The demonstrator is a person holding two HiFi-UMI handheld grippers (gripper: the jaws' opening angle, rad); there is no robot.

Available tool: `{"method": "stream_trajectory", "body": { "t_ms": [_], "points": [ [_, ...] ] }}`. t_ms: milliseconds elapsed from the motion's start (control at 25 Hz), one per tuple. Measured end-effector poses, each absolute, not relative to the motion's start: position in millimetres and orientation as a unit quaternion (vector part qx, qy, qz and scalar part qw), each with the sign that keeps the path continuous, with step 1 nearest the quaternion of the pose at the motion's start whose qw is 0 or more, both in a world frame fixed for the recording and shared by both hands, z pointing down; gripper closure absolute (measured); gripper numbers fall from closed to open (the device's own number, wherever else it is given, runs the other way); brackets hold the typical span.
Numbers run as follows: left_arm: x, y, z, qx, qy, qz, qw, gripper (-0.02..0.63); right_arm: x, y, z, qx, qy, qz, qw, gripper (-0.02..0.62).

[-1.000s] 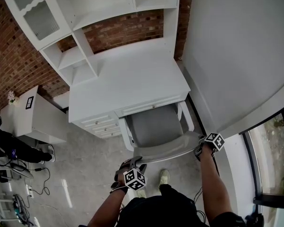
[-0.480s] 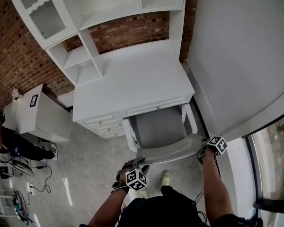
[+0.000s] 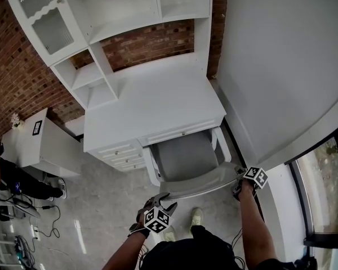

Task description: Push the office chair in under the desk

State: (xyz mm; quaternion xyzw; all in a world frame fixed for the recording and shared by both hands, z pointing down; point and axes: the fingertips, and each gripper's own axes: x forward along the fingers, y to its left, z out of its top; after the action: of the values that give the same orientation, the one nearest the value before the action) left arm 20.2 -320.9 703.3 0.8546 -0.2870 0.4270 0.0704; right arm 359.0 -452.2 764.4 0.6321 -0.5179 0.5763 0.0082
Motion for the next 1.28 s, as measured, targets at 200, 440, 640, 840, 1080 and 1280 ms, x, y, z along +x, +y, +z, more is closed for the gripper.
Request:
{"method": "stream_trajectory", "body": {
  "t_ms": [200,440,640,840,1080,1280],
  "points": [
    [24.8,-319.0,675.4,0.878,-0.299,0.356,0.110,0.408,362.1,-435.1,745.3,0.645,-0.529,0.552,0.010,0.410],
    [29.3,-328.3,644.6,0.891,-0.317,0.264,0.190,0.408,350.9,-410.9,714.1,0.662,-0.556,0.500,0.041,0.428],
    [20.3,-343.9,619.7,0.886,-0.340,0.190,0.250,0.423,327.4,-398.0,683.7,0.662,-0.597,0.448,0.065,0.465],
    [6.9,-359.8,589.2,0.873,-0.370,0.128,0.292,0.461,288.8,-394.8,641.5,0.638,-0.655,0.402,0.048,0.523],
    [-12.7,-380.4,535.4,0.859,-0.416,0.064,0.292,0.546,230.1,-393.5,584.8,0.594,-0.728,0.338,0.045,0.568],
    [-25.4,-382.0,495.0,0.852,-0.453,0.035,0.260,0.569,181.4,-392.8,539.1,0.561,-0.781,0.273,0.046,0.575]
  ]
}}
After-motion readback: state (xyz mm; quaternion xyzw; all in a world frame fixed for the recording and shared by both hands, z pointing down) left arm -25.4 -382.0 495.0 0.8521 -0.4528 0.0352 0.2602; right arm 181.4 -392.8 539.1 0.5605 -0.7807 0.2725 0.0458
